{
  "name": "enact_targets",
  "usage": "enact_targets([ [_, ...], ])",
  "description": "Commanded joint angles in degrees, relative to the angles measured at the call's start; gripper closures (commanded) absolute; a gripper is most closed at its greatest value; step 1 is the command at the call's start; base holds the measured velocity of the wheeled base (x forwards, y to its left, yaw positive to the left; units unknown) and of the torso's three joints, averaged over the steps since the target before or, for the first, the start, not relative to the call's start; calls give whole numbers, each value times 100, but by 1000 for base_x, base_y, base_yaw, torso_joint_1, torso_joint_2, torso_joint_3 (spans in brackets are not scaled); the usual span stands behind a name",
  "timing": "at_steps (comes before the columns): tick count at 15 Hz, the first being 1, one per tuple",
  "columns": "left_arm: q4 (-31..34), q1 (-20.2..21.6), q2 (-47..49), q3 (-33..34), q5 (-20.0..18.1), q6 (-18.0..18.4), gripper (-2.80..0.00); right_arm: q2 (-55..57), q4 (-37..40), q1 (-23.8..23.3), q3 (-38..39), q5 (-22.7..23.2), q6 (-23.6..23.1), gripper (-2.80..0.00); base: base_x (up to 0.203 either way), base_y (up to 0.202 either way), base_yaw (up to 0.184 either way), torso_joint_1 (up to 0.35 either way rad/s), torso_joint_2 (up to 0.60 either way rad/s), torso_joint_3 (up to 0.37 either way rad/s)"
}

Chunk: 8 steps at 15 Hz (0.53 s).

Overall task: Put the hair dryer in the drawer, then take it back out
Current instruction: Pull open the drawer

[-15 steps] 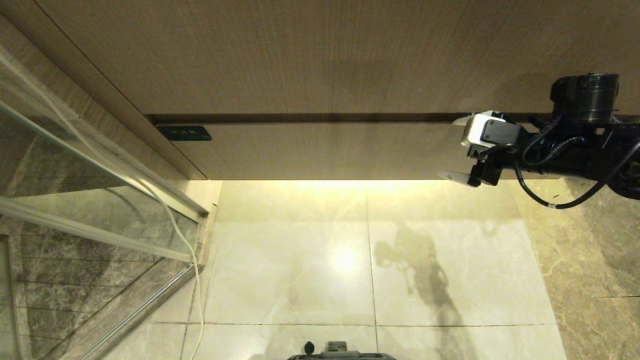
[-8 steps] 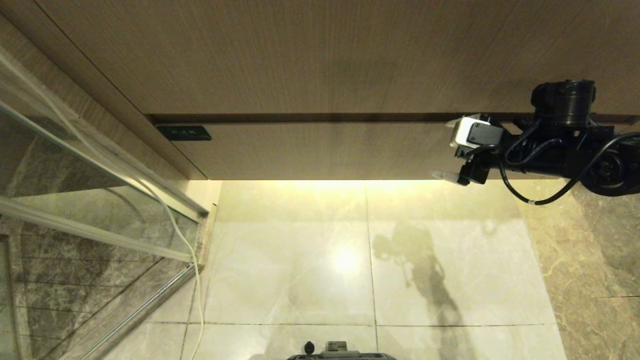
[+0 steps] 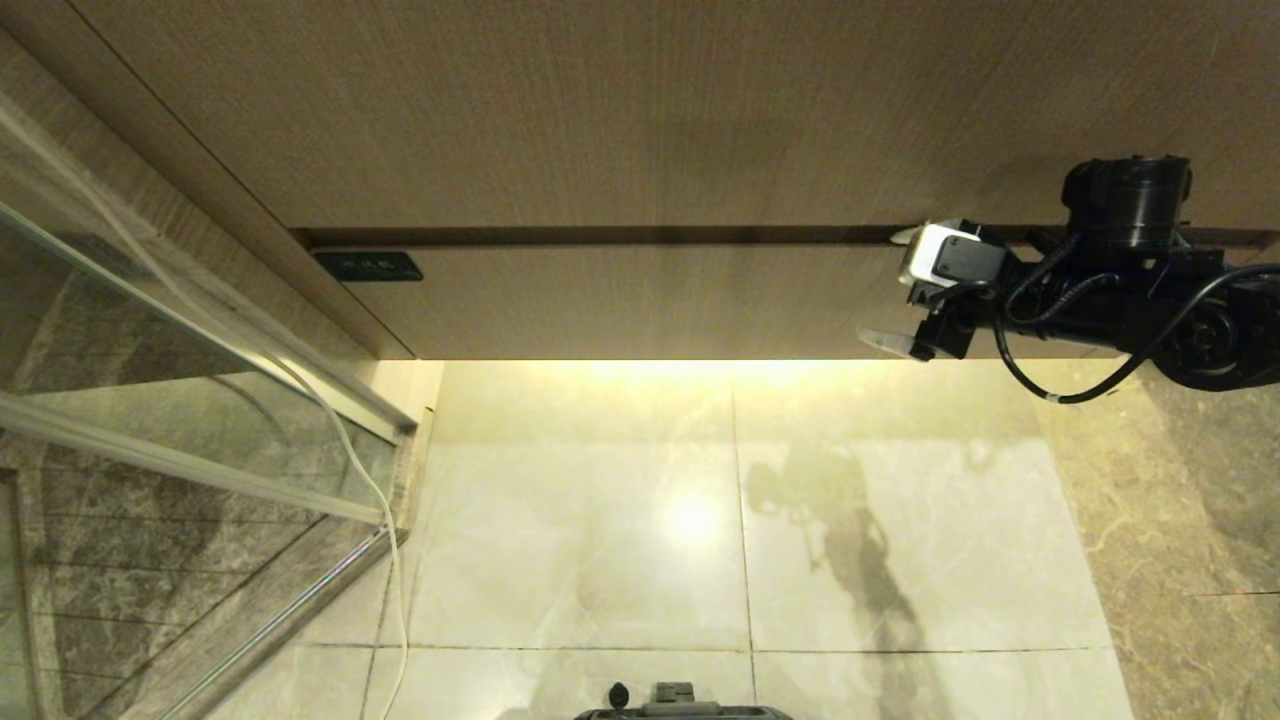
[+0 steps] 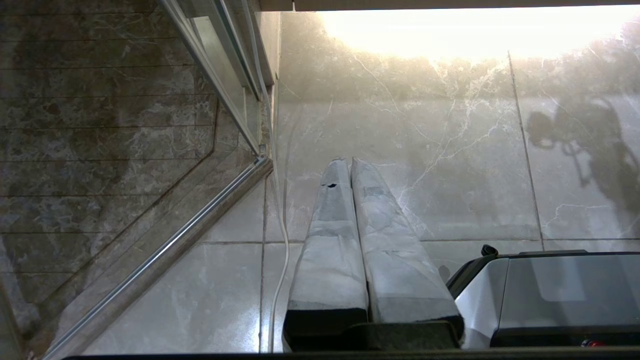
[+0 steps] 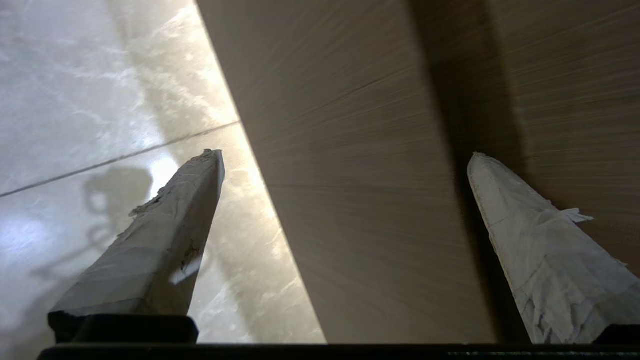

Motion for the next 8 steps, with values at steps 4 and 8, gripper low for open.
enact_targets([
  [4,0,2,-2,-4,1,-1,0,130,-309,3,-97,10,22,-280,0,0,0,0,0,0],
  [8,0,-6,-2,-4,1,-1,0,328,-529,12,-103,1,32,-280,0,0,0,0,0,0],
])
